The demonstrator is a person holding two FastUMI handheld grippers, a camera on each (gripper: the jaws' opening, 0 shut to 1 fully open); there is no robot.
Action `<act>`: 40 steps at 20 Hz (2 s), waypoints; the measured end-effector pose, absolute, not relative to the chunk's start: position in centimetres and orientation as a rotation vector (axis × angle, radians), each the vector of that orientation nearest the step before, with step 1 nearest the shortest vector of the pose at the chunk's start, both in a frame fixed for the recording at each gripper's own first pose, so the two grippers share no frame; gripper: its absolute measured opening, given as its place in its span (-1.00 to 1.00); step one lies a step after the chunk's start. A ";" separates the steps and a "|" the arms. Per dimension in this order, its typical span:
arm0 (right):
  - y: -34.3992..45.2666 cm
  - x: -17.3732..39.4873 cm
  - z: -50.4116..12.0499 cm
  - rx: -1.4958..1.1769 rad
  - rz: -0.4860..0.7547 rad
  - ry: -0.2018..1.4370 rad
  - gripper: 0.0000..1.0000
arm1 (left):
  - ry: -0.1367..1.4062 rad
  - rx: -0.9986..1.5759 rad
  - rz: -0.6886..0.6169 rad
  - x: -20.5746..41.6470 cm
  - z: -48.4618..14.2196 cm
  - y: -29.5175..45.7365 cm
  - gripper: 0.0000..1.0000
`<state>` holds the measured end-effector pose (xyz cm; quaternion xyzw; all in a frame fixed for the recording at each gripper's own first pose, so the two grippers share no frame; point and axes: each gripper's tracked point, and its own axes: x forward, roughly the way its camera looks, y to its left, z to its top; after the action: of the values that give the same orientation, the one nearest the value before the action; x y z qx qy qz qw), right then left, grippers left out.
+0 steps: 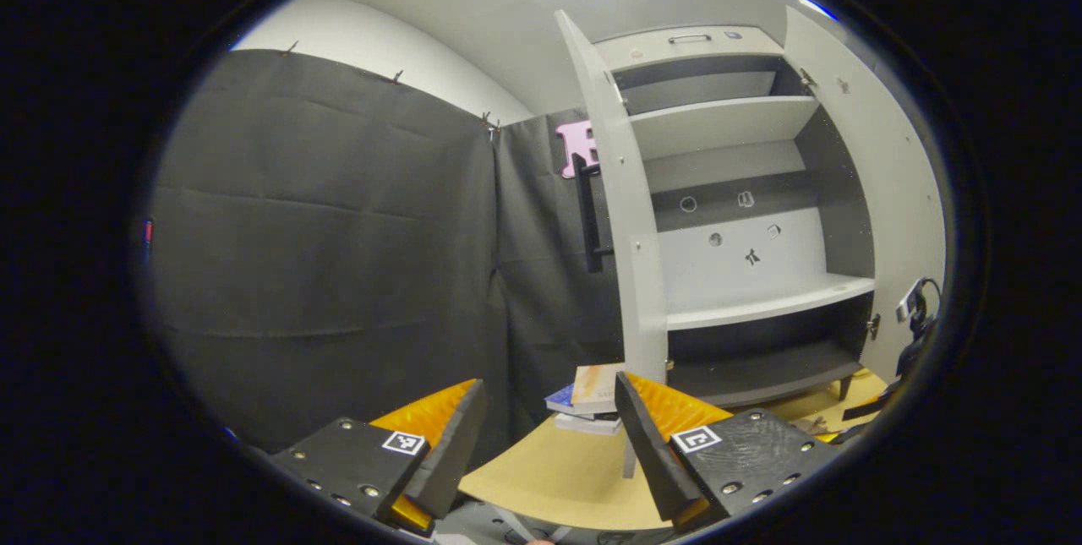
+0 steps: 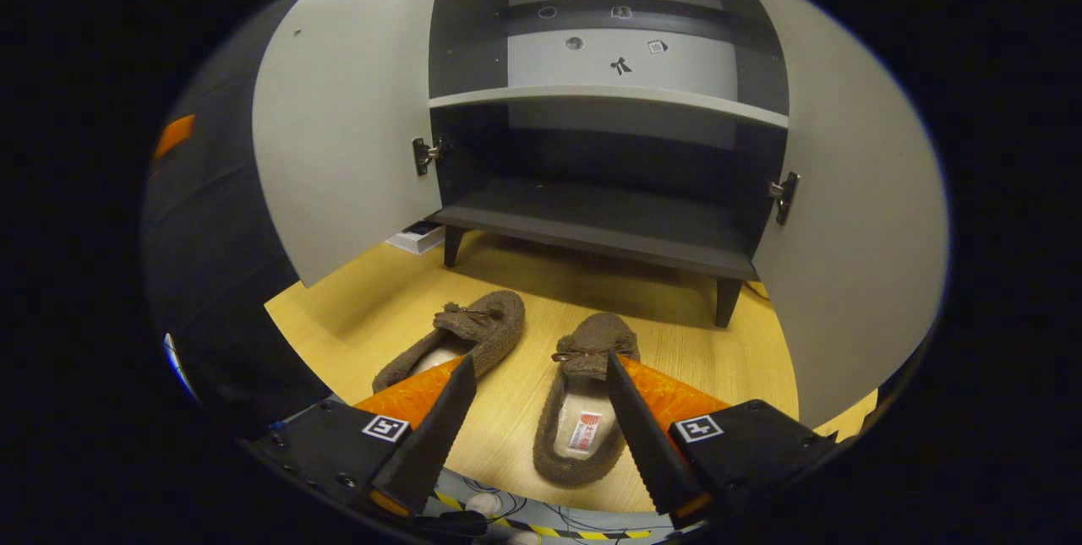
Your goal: Grab one shoe with the right hand and put it into the shoe cabinet, grab the other shoe with the left hand and put it into the shoe cabinet; then close the right door with the right hand and the left door with the left hand.
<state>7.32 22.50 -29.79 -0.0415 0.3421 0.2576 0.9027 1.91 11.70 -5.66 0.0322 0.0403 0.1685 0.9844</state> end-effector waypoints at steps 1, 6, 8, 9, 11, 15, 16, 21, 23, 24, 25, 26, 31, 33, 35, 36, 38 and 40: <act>22.7 7.4 -30.4 -0.085 0.534 0.729 0.96 | 0.083 0.064 0.345 1.7 -5.8 12.0 0.78; 23.8 7.5 -33.8 -0.082 0.518 0.827 0.82 | 0.093 0.066 0.372 1.5 -6.3 13.5 0.78; 24.0 7.5 -35.1 -0.079 0.509 0.867 0.67 | 0.094 0.067 0.380 1.2 -6.5 13.9 0.78; 23.9 7.5 -35.8 -0.088 0.503 0.890 0.67 | 0.094 0.067 0.383 1.1 -6.6 14.1 0.78; 23.8 7.4 -37.4 -0.108 0.495 0.928 0.67 | 0.096 0.067 0.389 0.9 -6.7 14.3 0.78; 23.5 7.4 -39.0 -0.146 0.478 0.982 0.42 | 0.102 0.067 0.397 0.6 -6.9 14.6 0.78; 23.4 7.6 -39.4 -0.151 0.470 0.983 0.14 | 0.103 0.068 0.399 0.4 -7.0 14.7 0.78; 23.0 9.0 -41.0 -0.222 0.429 0.979 0.04 | 0.101 0.067 0.396 0.6 -6.9 14.3 0.78; 23.0 8.5 -40.1 -0.213 0.435 0.988 -0.76 | 0.096 0.067 0.388 0.8 -6.7 13.9 0.78; 22.6 8.4 -39.7 -0.206 0.427 0.987 -0.72 | 0.093 0.067 0.384 0.8 -6.6 13.6 0.78; 22.8 8.3 -39.5 -0.190 0.441 0.988 -0.95 | 0.090 0.066 0.378 0.8 -6.6 13.4 0.78; 22.9 8.3 -38.8 -0.169 0.458 0.979 -0.96 | 0.087 0.068 0.374 0.9 -6.4 13.2 0.78; 22.6 8.7 -36.1 -0.090 0.472 0.955 -0.96 | 0.073 0.061 0.341 1.3 -5.9 11.6 0.93; 22.2 8.9 -34.9 -0.061 0.471 0.944 -0.95 | 0.067 0.059 0.324 1.6 -5.7 10.7 0.93; 22.0 9.3 -33.4 -0.037 0.474 0.919 -1.00 | 0.059 0.059 0.307 1.9 -5.4 9.8 0.93; 21.9 9.4 -32.6 -0.025 0.477 0.905 -0.95 | 0.055 0.057 0.297 2.1 -5.2 9.4 0.93; 21.6 9.9 -30.7 -0.014 0.482 0.870 -0.96 | 0.047 0.050 0.276 2.6 -4.9 8.5 0.93; 21.3 10.6 -28.6 -0.010 0.486 0.828 -0.96 | 0.038 0.046 0.255 3.0 -4.6 7.6 0.93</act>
<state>10.61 21.25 -28.65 -0.0048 0.3983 0.2338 0.8869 2.97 7.57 -4.64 0.0229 0.0188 0.1272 0.9914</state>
